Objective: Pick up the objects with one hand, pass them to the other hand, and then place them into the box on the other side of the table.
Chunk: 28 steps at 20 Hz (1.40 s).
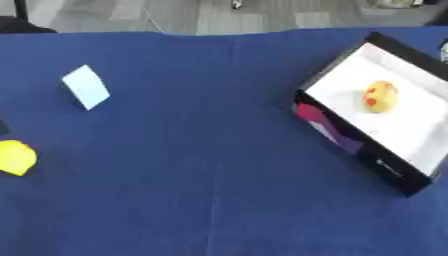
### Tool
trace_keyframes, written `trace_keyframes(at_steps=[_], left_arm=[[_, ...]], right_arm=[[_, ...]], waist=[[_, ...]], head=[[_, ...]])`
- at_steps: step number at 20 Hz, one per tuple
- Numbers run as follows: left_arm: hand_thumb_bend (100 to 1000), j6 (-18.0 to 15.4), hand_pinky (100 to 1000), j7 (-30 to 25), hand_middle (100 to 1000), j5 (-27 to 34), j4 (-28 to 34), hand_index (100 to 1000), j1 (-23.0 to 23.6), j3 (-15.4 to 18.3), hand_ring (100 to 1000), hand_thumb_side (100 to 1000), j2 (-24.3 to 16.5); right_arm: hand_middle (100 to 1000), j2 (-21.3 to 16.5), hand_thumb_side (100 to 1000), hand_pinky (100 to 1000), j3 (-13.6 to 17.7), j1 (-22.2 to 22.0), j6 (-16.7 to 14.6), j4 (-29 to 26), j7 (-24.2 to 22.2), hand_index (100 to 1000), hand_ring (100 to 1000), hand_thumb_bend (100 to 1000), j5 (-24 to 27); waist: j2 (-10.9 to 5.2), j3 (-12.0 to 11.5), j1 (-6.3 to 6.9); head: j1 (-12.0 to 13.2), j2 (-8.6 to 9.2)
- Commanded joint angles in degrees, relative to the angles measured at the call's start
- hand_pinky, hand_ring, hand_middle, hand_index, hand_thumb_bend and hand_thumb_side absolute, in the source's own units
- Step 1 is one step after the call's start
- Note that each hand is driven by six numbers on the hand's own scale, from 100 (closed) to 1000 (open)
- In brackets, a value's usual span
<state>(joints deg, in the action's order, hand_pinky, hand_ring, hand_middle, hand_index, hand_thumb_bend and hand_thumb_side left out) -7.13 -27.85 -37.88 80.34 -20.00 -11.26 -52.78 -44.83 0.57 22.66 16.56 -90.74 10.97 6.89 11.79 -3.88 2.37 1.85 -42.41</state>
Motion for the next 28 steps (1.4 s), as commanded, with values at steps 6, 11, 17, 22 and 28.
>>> trace_keyframes(at_steps=[6, 11, 17, 22, 28], left_arm=[[698, -0.9, 823, -0.8, 692, 2.1, -1.5, 672, -1.4, 0.1, 778, 100, -0.8], [527, -0.5, 816, -1.7, 672, 2.1, -1.5, 610, -1.6, 0.2, 765, 100, -0.7], [405, 0.0, 806, -0.7, 641, 2.2, -1.0, 551, -1.4, 0.3, 746, 100, -0.7], [361, 0.8, 804, 0.4, 633, 4.5, 3.2, 547, -1.4, 2.2, 736, 100, -1.3], [334, 2.9, 800, 0.8, 626, 7.6, 9.9, 547, -1.3, 4.2, 728, 100, -2.3]], right_arm=[[812, -1.0, 415, 888, 0.6, 0.4, -0.2, -0.2, 0.0, 849, 775, 100, -0.3], [811, -0.9, 416, 888, 0.6, 0.4, -0.3, -0.1, -0.1, 848, 775, 100, -0.2], [810, -1.0, 426, 888, 0.8, 0.1, -0.3, -0.1, 0.1, 848, 775, 100, -0.2], [810, -1.2, 428, 888, 0.9, 0.1, -0.4, -0.2, 0.2, 848, 775, 100, -0.1], [811, -1.4, 427, 888, 0.9, 0.2, -0.4, -0.4, 0.2, 847, 775, 100, 0.0]], waist=[[-0.41, 0.1, -0.07], [-0.44, 0.1, -0.07], [-0.47, 0.1, -0.2], [-0.57, -0.2, -0.22], [-0.7, -0.4, -0.22]], head=[[0.1, 0.39], [0.2, 0.32], [0.2, 0.28], [-0.2, 0.18], [-0.6, 0.15]])
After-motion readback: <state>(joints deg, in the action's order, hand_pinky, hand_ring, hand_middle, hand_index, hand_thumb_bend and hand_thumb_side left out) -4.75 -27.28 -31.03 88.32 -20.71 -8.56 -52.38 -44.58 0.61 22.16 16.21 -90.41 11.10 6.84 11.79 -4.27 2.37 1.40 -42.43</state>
